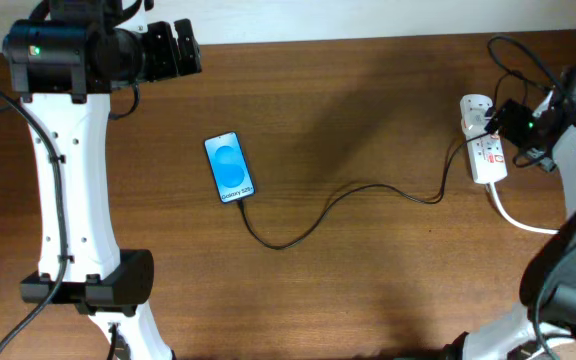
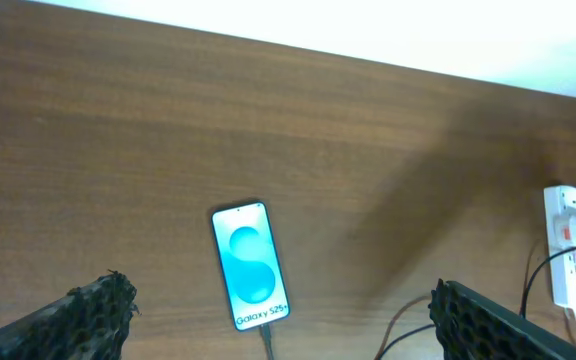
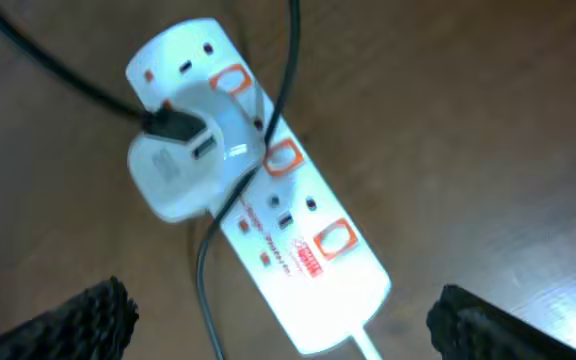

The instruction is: Plug charger to phone and switch on socket

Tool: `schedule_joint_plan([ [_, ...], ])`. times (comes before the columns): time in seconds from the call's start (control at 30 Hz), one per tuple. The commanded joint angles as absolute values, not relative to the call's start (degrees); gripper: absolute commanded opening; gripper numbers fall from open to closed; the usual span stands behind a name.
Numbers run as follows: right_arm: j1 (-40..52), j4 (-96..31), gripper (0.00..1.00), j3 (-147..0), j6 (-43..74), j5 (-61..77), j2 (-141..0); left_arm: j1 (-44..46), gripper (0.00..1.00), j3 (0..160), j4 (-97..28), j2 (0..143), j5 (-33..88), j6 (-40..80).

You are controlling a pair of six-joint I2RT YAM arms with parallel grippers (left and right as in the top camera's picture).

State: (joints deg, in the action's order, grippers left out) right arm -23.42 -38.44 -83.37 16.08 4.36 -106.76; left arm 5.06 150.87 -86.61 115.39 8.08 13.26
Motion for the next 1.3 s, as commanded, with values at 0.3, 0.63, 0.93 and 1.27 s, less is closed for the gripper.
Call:
schedule_joint_plan([
  [0.3, -25.93, -28.34, 0.98, -84.18, 21.98, -0.08, -117.4, 4.82, 0.99, 151.06, -86.52, 115.37, 7.64, 13.15],
  [0.63, -25.96, -25.89, 0.98, -84.18, 23.0, -0.75, -119.66, 4.82, 0.99, 151.06, -86.52, 115.37, 7.64, 13.15],
  [0.93, -25.93, -24.58, 0.98, -84.18, 22.74, -0.73, -122.74, 4.82, 0.99, 151.06, -86.52, 115.37, 7.64, 13.15],
  [1.27, -25.89, -26.79, 0.98, -84.18, 21.26, 2.81, -123.22, 4.82, 0.99, 151.06, -86.52, 115.37, 7.64, 13.15],
])
